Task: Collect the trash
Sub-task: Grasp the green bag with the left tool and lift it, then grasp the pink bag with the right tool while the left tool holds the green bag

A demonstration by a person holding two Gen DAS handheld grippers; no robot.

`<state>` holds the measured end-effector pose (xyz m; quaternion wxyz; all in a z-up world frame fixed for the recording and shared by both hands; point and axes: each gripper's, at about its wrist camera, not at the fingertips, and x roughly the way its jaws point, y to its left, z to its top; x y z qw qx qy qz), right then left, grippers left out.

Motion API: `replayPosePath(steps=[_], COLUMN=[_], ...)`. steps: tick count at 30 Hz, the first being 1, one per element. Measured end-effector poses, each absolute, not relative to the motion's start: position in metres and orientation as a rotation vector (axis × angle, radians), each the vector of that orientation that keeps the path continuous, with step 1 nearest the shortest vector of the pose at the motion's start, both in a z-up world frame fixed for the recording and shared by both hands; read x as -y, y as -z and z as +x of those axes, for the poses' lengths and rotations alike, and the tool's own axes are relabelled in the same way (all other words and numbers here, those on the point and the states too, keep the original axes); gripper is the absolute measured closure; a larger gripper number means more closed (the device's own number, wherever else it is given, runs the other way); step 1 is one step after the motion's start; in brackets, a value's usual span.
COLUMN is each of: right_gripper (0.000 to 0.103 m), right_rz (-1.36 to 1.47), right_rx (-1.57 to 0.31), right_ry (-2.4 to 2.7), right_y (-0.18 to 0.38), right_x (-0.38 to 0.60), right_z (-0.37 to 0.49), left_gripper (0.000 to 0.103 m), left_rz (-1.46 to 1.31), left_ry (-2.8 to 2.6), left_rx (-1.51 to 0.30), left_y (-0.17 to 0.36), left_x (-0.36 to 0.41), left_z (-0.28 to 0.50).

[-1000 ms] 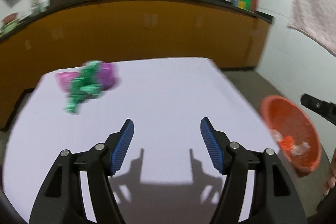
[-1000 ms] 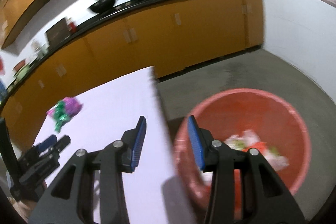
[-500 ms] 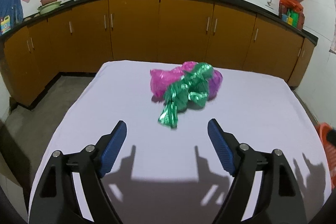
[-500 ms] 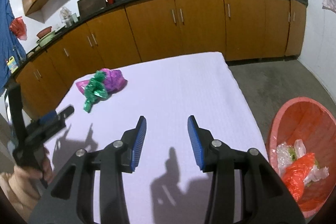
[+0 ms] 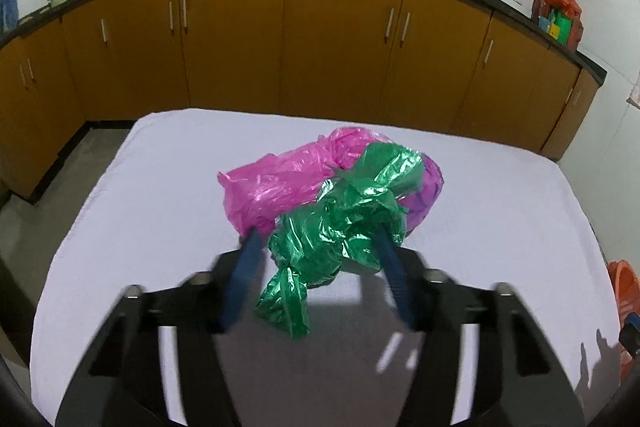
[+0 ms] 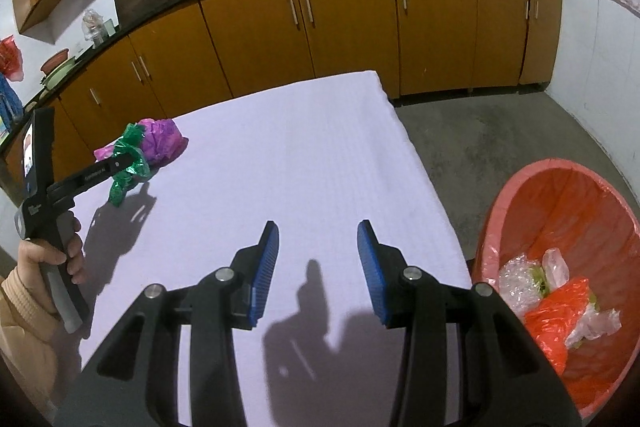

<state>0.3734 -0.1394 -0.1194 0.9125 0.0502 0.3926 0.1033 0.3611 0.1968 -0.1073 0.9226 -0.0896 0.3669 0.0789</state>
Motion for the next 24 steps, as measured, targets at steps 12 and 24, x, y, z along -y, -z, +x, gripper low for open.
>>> replayPosePath(steps=[12, 24], right_gripper=[0.062, 0.027], right_rz=[0.109, 0.051], right_rx=[-0.794, -0.726], right_ry=[-0.299, -0.489], right_y=[0.111, 0.094], right_x=[0.104, -0.028], right_z=[0.386, 0.447], left_gripper=[0.075, 0.075], left_rz=[-0.208, -0.257], left_ry=[-0.126, -0.288], left_rx=[-0.717, -0.599], left_y=[0.103, 0.08], left_x=[-0.208, -0.272], left_z=[0.32, 0.241])
